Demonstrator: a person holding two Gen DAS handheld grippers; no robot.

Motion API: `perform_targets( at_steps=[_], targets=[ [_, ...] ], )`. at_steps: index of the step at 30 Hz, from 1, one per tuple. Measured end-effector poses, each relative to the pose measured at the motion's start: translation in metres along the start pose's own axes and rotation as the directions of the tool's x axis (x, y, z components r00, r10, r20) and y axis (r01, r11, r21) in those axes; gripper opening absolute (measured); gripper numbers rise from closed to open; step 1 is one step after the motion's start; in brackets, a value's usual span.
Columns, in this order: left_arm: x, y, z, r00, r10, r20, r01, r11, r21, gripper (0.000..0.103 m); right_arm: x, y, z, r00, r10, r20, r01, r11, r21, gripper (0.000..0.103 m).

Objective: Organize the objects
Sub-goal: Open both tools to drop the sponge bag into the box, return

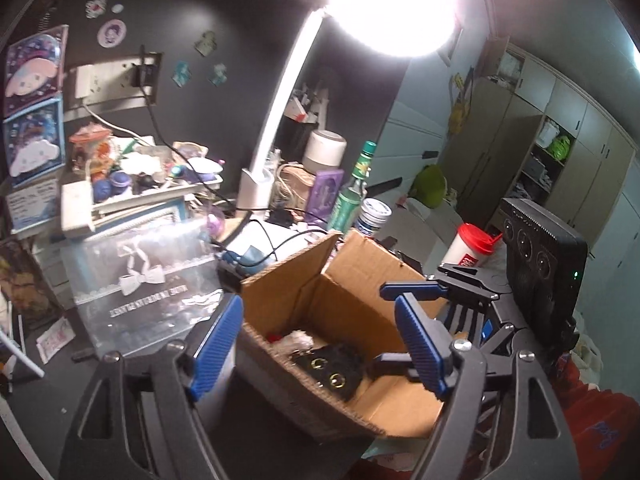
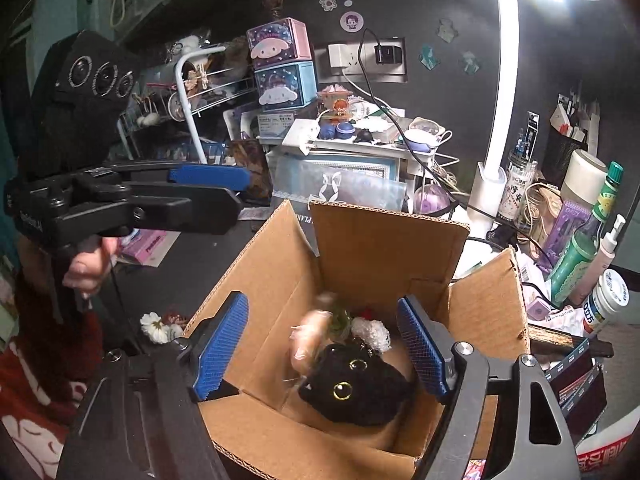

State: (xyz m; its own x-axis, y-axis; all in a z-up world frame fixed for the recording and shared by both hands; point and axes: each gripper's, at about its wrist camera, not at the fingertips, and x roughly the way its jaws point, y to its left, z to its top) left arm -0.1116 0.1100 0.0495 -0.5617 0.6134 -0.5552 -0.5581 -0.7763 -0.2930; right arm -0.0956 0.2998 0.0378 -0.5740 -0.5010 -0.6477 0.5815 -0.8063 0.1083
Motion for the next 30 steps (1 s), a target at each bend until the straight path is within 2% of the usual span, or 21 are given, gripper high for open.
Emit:
perform_targets(
  at_steps=[9,14,18,22,25,28,30],
  targets=[
    [-0.053,0.029,-0.033,0.991,0.111,0.079,-0.108,0.993,-0.043,0.079,0.0,0.033,0.008,1.0,-0.003,0.021,0.004,0.999,-0.04,0.074],
    [-0.091,0.051,-0.064,0.976,0.181,0.125,-0.172,0.982,-0.083,0.081,0.005,0.085,0.009,0.994,0.093,0.049,-0.087,0.99,-0.11,0.074],
    [-0.122,0.075,-0.093,0.958,0.247,0.149,-0.227,0.964,-0.135,0.085,0.021,0.132,0.004,0.982,0.187,0.036,-0.18,0.972,-0.151,0.074],
    [-0.142,0.103,-0.129,0.941,0.307,0.141,-0.276,0.94,-0.2,0.085,0.052,0.173,-0.008,0.962,0.273,-0.004,-0.271,0.951,-0.146,0.074],
    [-0.15,0.121,-0.157,0.934,0.336,0.119,-0.301,0.923,-0.239,0.085,0.083,0.193,-0.025,0.953,0.3,-0.039,-0.303,0.947,-0.111,0.074],
    [-0.151,0.136,-0.183,0.933,0.348,0.094,-0.313,0.911,-0.269,0.085,0.106,0.207,-0.044,0.947,0.313,-0.073,-0.318,0.944,-0.084,0.074],
    [-0.149,0.142,-0.197,0.936,0.344,0.078,-0.31,0.908,-0.282,0.085,0.122,0.215,-0.057,0.934,0.345,-0.097,-0.35,0.936,-0.045,0.073]
  ],
)
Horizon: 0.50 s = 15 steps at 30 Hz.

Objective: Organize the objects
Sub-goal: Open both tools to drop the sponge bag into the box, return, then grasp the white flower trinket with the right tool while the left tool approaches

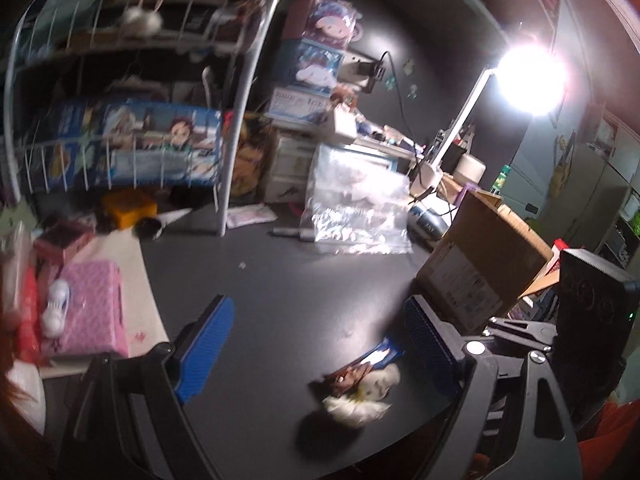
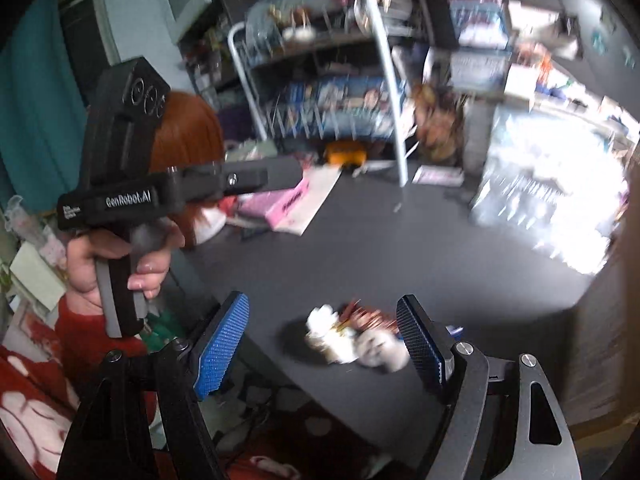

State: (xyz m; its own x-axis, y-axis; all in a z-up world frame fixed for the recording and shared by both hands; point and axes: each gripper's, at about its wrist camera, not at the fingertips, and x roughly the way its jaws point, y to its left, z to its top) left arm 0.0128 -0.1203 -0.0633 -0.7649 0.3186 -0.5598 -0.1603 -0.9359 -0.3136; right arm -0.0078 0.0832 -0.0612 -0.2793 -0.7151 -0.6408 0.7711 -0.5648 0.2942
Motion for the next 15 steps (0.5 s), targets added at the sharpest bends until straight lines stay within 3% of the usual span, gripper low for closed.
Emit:
perform_targets(
  at_steps=[3,9,15],
  targets=[
    [0.006,0.011,-0.016,0.999,-0.002,-0.032,0.001,1.0,-0.023,0.085,0.018,0.0,-0.011,0.999,0.035,-0.008,-0.034,0.998,0.055,0.062],
    [0.015,0.028,-0.035,0.997,-0.03,-0.077,0.025,0.997,-0.067,0.085,0.047,-0.002,-0.025,0.997,-0.076,-0.028,0.078,0.993,0.083,0.051],
    [0.015,0.033,-0.039,0.995,-0.03,-0.09,0.023,0.997,-0.072,0.085,0.064,-0.004,-0.032,0.989,-0.128,-0.074,0.132,0.989,0.062,0.039]
  ],
)
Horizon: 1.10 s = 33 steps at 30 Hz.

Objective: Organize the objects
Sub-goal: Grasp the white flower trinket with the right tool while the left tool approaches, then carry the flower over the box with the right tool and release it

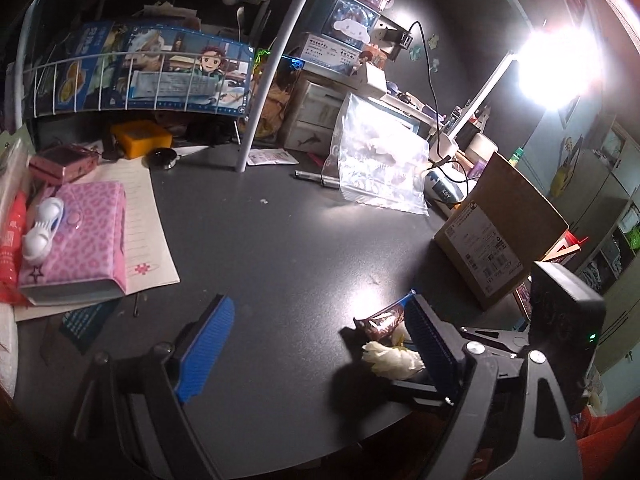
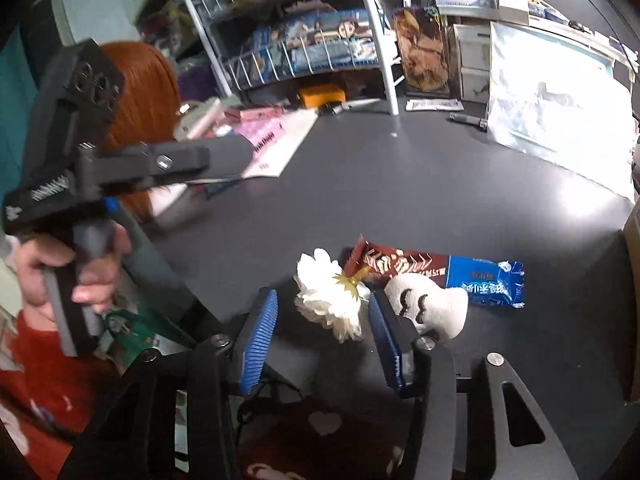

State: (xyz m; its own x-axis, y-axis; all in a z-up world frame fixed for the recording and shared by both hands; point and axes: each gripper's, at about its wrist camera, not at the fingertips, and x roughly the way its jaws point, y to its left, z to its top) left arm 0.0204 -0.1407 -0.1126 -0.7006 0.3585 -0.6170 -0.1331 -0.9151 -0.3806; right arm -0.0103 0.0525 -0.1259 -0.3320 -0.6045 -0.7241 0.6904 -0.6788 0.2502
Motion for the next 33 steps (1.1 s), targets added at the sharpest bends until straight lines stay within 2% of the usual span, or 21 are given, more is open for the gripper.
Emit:
perform_targets(
  at_steps=[7,12,17,19,22,23,26,33],
  targets=[
    [0.002,-0.001,-0.003,1.0,-0.009,-0.016,0.009,1.0,0.003,0.085,0.004,0.006,-0.004,0.996,-0.091,-0.001,0.091,0.994,-0.066,0.02],
    [0.003,-0.012,-0.003,0.996,-0.069,-0.05,0.07,0.997,0.025,0.085,-0.003,0.004,-0.001,0.999,-0.048,0.015,0.049,0.997,-0.066,0.018],
    [-0.001,-0.037,0.004,0.983,-0.162,-0.082,0.168,0.983,0.078,0.084,-0.021,0.008,0.013,0.998,0.004,0.057,0.002,0.995,-0.102,0.018],
    [-0.002,-0.049,0.01,0.978,-0.19,-0.089,0.198,0.975,0.099,0.079,-0.032,0.012,0.022,0.997,0.016,0.079,-0.005,0.991,-0.134,0.018],
    [-0.004,-0.064,0.021,0.973,-0.21,-0.091,0.22,0.968,0.12,0.066,-0.052,0.013,0.037,0.992,0.037,0.121,-0.015,0.984,-0.177,0.018],
    [-0.005,-0.069,0.025,0.972,-0.219,-0.086,0.229,0.966,0.122,0.061,-0.06,0.012,0.041,0.99,0.038,0.136,-0.011,0.981,-0.192,0.018],
    [-0.009,-0.085,0.041,0.963,-0.262,-0.067,0.268,0.954,0.131,0.053,-0.08,0.012,0.052,0.984,0.016,0.179,0.027,0.971,-0.238,0.018],
    [-0.003,-0.147,0.08,0.96,-0.275,-0.052,0.28,0.929,0.244,0.048,-0.13,-0.014,0.068,0.965,-0.036,0.261,0.11,0.955,-0.274,0.018]
  ],
)
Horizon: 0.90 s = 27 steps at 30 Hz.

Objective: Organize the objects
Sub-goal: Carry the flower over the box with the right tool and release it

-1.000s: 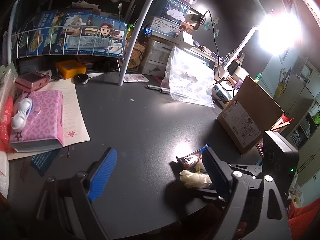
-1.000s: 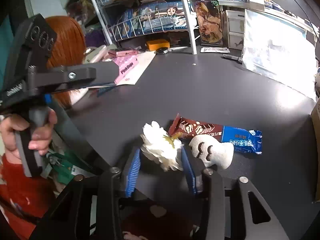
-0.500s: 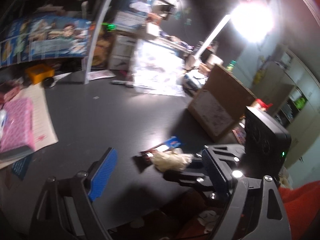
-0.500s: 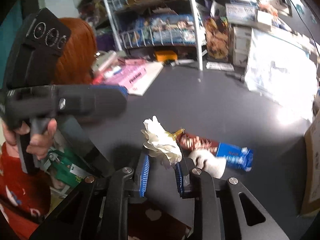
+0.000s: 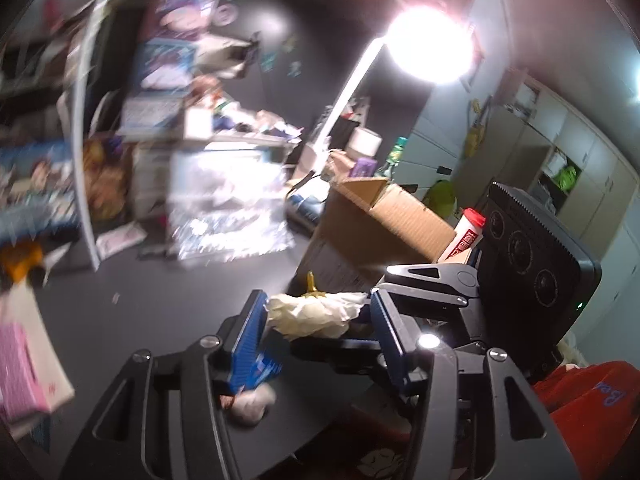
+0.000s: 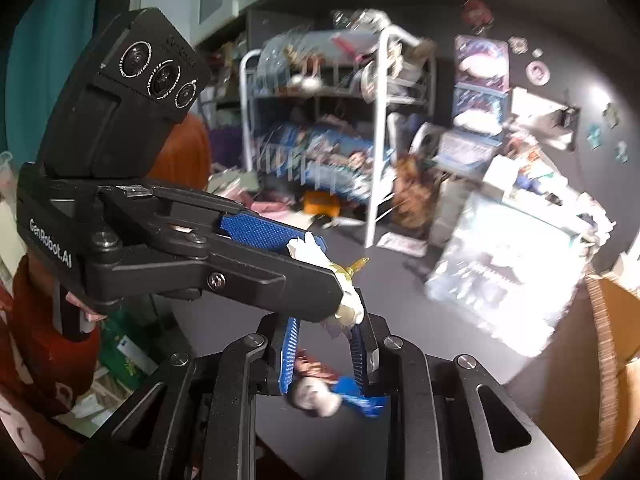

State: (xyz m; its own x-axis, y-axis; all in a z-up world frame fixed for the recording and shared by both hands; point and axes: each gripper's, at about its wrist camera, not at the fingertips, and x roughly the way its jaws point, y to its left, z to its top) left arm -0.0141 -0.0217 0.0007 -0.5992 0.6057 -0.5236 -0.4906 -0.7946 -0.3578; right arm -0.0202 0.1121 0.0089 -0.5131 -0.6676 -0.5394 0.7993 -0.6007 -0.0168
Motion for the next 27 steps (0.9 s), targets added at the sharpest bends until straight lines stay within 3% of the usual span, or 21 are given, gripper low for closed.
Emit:
perform_targets(
  at_steps=[8,16,21,22,24,25,26,27],
  targets=[
    [0.06,-0.053,0.059,0.998,-0.059,-0.036,0.062,0.993,0.1,0.034,-0.062,-0.075,-0.002,0.99,-0.14,0.031,0.138,0.989,0.061,0.018],
    [0.133,-0.089,0.094,0.984,-0.126,-0.123,0.141,0.982,0.127,0.033,-0.094,-0.143,-0.021,0.976,-0.211,-0.044,0.215,0.966,0.142,0.018],
    [0.16,-0.098,0.101,0.978,-0.132,-0.164,0.154,0.98,0.128,0.033,-0.098,-0.17,-0.029,0.975,-0.2,-0.092,0.213,0.961,0.178,0.021],
    [0.164,-0.098,0.102,0.977,-0.128,-0.168,0.151,0.98,0.13,0.036,-0.097,-0.174,-0.03,0.975,-0.197,-0.103,0.213,0.96,0.182,0.021],
    [0.166,-0.098,0.104,0.98,-0.113,-0.161,0.135,0.982,0.13,0.056,-0.096,-0.178,-0.032,0.972,-0.199,-0.127,0.221,0.956,0.191,0.035],
    [0.164,-0.098,0.105,0.984,-0.105,-0.146,0.125,0.984,0.129,0.072,-0.096,-0.181,-0.033,0.969,-0.206,-0.135,0.23,0.953,0.199,0.047],
    [0.162,-0.098,0.106,0.985,-0.104,-0.134,0.121,0.984,0.13,0.076,-0.097,-0.183,-0.034,0.966,-0.217,-0.14,0.243,0.948,0.205,0.054],
    [0.16,-0.097,0.107,0.986,-0.105,-0.129,0.122,0.984,0.131,0.076,-0.098,-0.185,-0.034,0.963,-0.229,-0.143,0.255,0.944,0.208,0.054]
  ],
)
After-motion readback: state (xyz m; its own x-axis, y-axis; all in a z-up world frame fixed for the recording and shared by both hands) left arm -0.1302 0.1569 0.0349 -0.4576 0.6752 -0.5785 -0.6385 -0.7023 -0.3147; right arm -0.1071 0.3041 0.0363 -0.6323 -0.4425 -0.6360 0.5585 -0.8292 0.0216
